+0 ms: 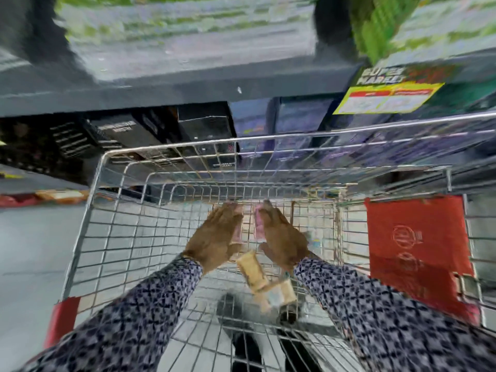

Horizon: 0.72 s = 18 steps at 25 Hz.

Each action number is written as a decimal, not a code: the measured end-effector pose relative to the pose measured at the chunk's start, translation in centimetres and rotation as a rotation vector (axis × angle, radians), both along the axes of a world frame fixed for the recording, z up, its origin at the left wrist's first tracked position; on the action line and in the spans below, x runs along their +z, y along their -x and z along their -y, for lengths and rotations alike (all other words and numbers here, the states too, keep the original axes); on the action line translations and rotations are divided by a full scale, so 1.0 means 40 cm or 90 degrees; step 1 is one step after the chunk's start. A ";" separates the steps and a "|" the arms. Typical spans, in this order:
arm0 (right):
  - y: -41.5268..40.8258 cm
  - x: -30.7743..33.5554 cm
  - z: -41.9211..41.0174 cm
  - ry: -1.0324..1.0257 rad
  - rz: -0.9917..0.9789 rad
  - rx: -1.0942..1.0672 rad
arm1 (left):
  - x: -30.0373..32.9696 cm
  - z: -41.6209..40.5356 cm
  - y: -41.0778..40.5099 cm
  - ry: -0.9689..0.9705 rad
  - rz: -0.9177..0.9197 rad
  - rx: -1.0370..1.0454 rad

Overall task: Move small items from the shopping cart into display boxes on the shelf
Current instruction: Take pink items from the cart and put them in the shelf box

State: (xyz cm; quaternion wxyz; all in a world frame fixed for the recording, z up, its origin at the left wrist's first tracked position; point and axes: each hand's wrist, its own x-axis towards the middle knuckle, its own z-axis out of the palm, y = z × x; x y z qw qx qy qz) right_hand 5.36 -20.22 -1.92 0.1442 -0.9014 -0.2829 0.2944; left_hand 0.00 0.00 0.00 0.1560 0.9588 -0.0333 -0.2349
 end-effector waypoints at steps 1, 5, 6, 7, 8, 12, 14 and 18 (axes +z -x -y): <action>-0.004 -0.011 -0.007 -0.022 0.011 -0.018 | -0.003 0.000 -0.006 0.017 -0.003 -0.003; -0.018 0.011 -0.007 -0.057 0.037 -0.035 | 0.024 -0.004 -0.019 0.038 -0.010 -0.012; -0.013 0.045 0.003 -0.062 0.029 -0.032 | 0.056 -0.009 -0.010 0.040 -0.016 -0.003; -0.006 0.087 0.014 -0.065 0.029 -0.027 | 0.103 -0.011 -0.003 0.040 -0.027 0.004; 0.004 0.135 0.023 -0.073 0.035 -0.026 | 0.151 -0.008 0.005 0.046 -0.027 0.024; 0.073 0.513 0.048 -0.136 0.060 -0.059 | 0.499 0.033 0.067 0.088 0.036 0.085; 0.112 0.733 0.070 -0.166 0.083 -0.091 | 0.710 0.050 0.111 0.112 0.080 0.077; 0.082 1.173 0.145 -0.283 0.150 -0.142 | 1.153 0.037 0.081 0.150 0.196 0.094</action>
